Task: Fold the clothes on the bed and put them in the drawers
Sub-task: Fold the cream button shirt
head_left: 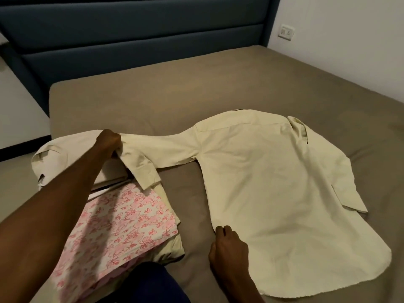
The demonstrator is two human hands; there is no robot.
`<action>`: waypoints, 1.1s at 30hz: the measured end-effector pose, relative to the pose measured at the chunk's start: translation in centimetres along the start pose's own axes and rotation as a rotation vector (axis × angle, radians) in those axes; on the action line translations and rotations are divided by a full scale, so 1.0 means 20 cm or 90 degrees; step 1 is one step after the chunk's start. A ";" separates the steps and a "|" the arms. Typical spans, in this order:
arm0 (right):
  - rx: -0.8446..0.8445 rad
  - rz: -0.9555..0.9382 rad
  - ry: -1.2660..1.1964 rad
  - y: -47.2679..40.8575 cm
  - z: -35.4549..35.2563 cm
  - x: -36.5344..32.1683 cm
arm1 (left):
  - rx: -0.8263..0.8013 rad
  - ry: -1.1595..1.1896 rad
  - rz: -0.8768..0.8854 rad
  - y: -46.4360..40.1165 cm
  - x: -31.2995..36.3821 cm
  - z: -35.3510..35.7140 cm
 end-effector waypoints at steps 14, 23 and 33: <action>-0.111 0.015 0.020 0.08 0.11 -0.02 | -0.334 -0.304 0.061 -0.05 -0.07 0.04; -0.148 0.141 0.014 -0.07 0.13 0.02 | -0.299 -0.289 0.097 -0.05 0.10 0.10; -0.130 0.314 -0.722 -0.32 -0.10 0.51 | -0.402 0.483 0.047 0.12 1.05 0.39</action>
Point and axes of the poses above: each hand's wrist, its own y-axis away from the middle knuckle, its own z-axis out of the palm, x = y × z, the point moved 10 cm from there along -y, towards the middle knuckle, and after that the axes turned 15 degrees about z, right-handed, at the moved point
